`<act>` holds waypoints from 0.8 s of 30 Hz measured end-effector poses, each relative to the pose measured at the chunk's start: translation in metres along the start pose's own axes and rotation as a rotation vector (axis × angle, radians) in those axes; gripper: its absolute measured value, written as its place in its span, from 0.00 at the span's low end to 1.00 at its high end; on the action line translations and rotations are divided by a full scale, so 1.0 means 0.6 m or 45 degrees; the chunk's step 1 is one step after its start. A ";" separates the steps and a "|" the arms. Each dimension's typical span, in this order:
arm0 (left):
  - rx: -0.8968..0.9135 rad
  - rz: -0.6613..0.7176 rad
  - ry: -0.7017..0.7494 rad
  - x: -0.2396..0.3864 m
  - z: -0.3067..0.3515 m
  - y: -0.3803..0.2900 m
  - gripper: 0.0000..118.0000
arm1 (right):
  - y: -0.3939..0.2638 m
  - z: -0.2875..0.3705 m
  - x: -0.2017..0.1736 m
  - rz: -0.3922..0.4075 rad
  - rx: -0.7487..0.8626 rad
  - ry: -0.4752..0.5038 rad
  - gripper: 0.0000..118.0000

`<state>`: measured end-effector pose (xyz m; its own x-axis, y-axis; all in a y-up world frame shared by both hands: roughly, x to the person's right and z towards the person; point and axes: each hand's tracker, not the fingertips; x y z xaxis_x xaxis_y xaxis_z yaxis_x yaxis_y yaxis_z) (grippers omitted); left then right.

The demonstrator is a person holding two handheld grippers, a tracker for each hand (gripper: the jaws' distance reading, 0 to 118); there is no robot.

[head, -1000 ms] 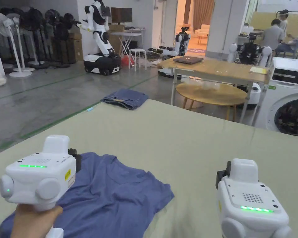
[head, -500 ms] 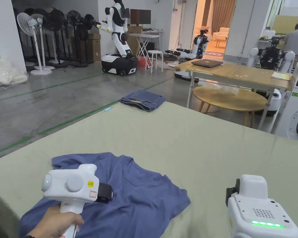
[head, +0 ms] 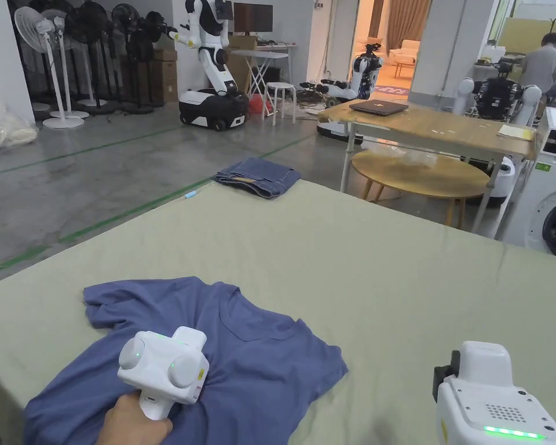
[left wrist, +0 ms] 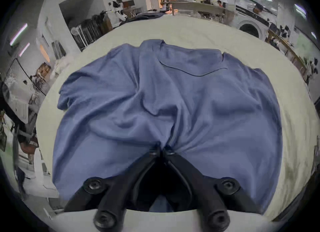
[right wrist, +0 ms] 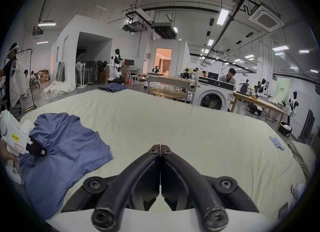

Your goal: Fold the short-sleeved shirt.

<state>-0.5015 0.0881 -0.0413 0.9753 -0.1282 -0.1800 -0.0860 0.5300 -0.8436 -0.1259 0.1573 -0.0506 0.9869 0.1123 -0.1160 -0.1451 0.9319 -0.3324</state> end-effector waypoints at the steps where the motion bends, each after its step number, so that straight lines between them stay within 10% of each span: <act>1: -0.016 -0.002 -0.022 0.001 -0.005 -0.004 0.00 | -0.002 -0.001 0.004 -0.008 -0.006 -0.002 0.00; 24: 0.816 0.065 -0.425 0.051 0.312 0.236 0.00 | 0.034 0.081 0.162 -0.134 0.129 -0.192 0.00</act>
<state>-0.4455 0.3164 -0.0715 0.9922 0.1183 0.0392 -0.0967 0.9288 -0.3576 -0.0298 0.2036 -0.0232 0.9967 0.0555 0.0585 -0.0401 0.9703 -0.2387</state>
